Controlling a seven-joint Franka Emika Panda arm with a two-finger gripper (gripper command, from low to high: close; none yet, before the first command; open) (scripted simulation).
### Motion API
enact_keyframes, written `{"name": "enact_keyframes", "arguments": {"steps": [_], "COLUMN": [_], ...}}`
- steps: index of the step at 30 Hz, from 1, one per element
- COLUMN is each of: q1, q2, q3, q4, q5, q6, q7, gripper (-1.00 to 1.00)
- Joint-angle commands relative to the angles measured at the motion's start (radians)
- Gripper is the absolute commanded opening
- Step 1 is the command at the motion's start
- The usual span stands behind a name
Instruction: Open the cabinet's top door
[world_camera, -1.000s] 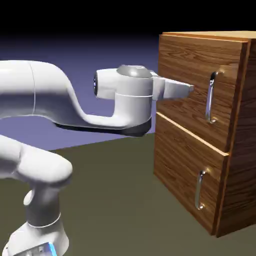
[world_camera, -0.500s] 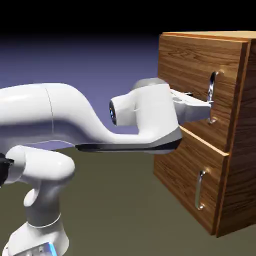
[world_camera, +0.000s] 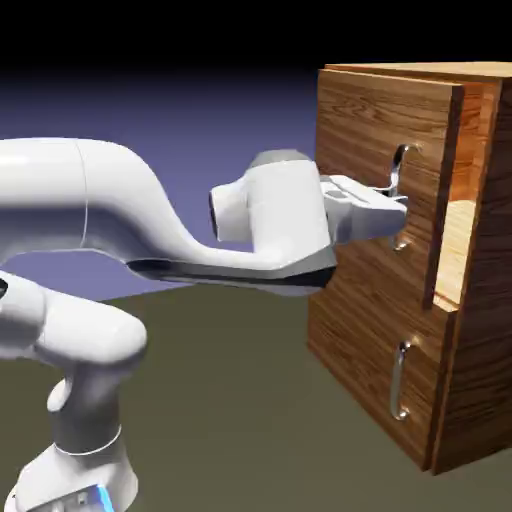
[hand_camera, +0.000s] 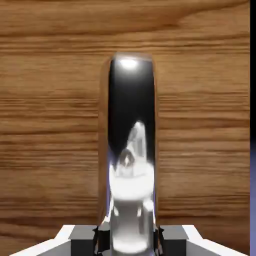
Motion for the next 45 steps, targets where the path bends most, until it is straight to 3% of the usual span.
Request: {"name": "enact_keyframes", "arguments": {"steps": [1,11,24,33,45], "q1": [-0.036,-0.399,-0.721,-0.713,-0.509], "q2": [-0.008,-0.05,-0.32,-0.511,-0.651], "q3": [0.031,0.359,0.733,0.901,1.284], "q4": [-0.026,-0.197,-0.425,-0.53,-0.541], "q5": [0.028,0.219,0.772,1.163,1.657], "q6": [-0.013,-0.036,-0.056,-0.179,-0.6], "q7": [-0.009,0.035,-0.228,-0.472,-0.634], "gripper": [-1.0,-1.0,-1.0,-1.0,-1.0]}}
